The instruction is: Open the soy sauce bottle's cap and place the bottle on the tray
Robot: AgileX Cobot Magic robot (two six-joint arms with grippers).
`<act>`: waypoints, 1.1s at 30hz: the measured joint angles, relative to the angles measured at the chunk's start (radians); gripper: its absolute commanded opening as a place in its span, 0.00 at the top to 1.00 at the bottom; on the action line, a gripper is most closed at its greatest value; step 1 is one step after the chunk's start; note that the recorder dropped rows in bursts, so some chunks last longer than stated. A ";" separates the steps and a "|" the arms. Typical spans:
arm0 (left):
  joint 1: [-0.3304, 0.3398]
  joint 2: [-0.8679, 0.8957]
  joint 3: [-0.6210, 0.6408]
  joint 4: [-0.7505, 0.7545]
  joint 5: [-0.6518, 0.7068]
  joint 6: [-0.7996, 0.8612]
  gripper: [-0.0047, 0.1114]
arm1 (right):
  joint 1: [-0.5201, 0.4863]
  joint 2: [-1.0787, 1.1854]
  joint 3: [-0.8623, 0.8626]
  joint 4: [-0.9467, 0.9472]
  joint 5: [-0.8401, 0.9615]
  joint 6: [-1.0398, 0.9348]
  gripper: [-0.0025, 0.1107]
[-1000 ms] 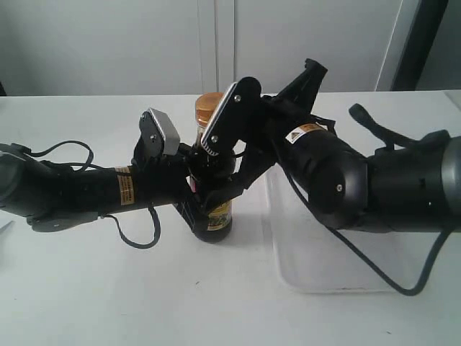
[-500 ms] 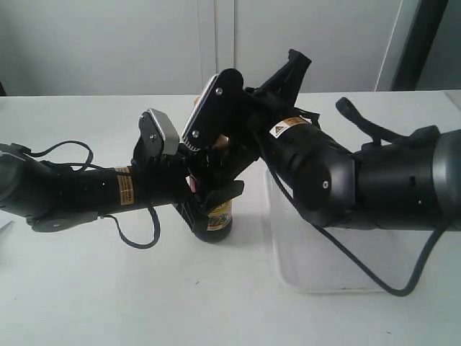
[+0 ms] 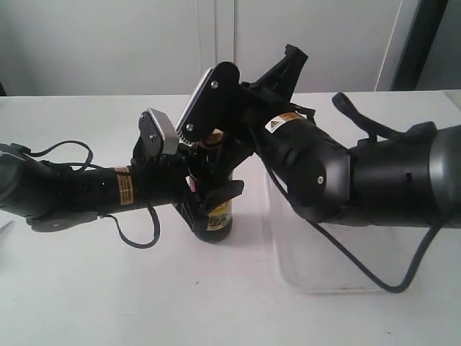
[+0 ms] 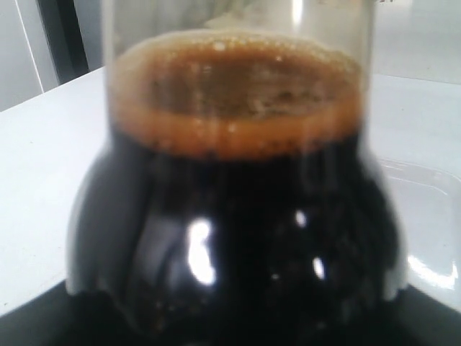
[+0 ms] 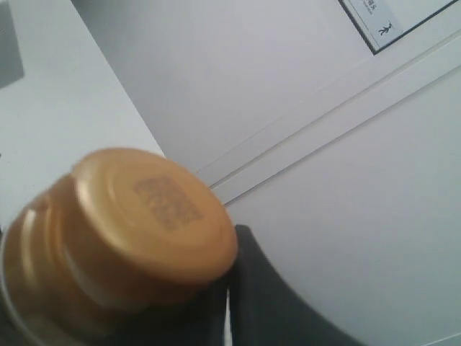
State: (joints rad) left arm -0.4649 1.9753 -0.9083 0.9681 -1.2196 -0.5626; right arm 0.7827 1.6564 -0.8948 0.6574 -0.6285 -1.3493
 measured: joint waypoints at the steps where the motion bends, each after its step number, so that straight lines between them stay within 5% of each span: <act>1: 0.000 0.000 0.000 0.000 0.000 -0.002 0.96 | 0.000 0.000 -0.004 0.004 0.006 0.000 0.98; 33: 0.000 0.002 0.000 -0.005 0.004 -0.002 0.96 | 0.030 -0.069 -0.049 0.026 0.080 0.037 0.98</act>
State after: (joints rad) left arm -0.4649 1.9774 -0.9083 0.9628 -1.2158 -0.5650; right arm 0.8130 1.5874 -0.9439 0.6838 -0.5482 -1.3126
